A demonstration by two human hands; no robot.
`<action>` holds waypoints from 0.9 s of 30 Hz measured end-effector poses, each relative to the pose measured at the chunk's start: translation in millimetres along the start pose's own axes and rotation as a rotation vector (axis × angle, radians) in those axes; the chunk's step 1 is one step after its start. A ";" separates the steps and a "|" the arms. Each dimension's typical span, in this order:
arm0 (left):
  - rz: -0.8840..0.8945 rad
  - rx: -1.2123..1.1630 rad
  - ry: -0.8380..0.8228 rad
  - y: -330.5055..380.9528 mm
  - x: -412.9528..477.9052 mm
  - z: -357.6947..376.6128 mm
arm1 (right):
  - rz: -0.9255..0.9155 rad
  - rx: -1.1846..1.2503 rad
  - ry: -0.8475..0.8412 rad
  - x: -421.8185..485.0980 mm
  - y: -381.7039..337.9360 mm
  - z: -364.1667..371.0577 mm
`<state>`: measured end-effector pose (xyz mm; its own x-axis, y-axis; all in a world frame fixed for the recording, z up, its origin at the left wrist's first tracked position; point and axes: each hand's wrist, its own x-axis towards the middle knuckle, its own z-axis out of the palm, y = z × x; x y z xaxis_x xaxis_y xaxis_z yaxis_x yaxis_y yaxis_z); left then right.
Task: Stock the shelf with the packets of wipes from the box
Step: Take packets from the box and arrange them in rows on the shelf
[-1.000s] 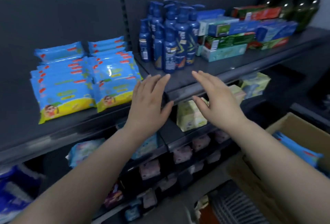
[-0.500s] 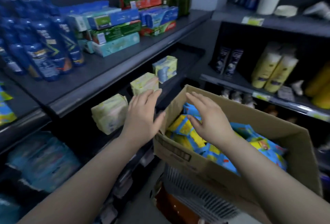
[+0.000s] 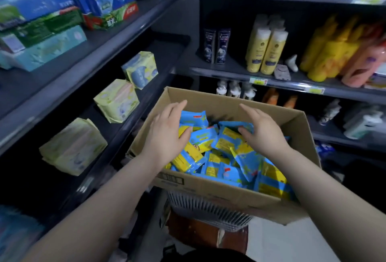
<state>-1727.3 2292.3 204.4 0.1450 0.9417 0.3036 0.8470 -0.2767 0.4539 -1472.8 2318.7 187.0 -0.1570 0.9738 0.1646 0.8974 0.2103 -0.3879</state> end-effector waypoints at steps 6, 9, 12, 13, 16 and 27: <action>0.020 -0.063 -0.091 -9.0 20.4 11.9 | 0.202 -0.191 -0.136 23.4 11.6 17.1; 0.033 -0.114 -0.144 -17.9 31.7 17.1 | 0.240 -0.294 -0.105 32.8 10.5 20.7; 0.013 -0.228 -0.205 -26.1 43.4 21.9 | 0.266 -0.038 0.058 33.9 8.9 8.6; -0.009 -0.270 -0.224 -26.7 48.0 23.1 | 0.293 0.142 0.095 33.3 6.0 2.5; -0.067 -0.433 -0.265 -19.0 63.4 28.0 | 0.380 0.761 0.067 28.5 -8.8 -13.4; -0.238 -0.793 -0.284 -6.1 91.4 44.9 | 0.413 0.428 0.012 -1.9 21.3 -18.2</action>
<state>-1696.2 2388.6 191.7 0.2204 0.9743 -0.0455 0.2812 -0.0188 0.9595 -1445.9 2319.8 194.9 0.1768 0.9819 -0.0684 0.6369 -0.1671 -0.7527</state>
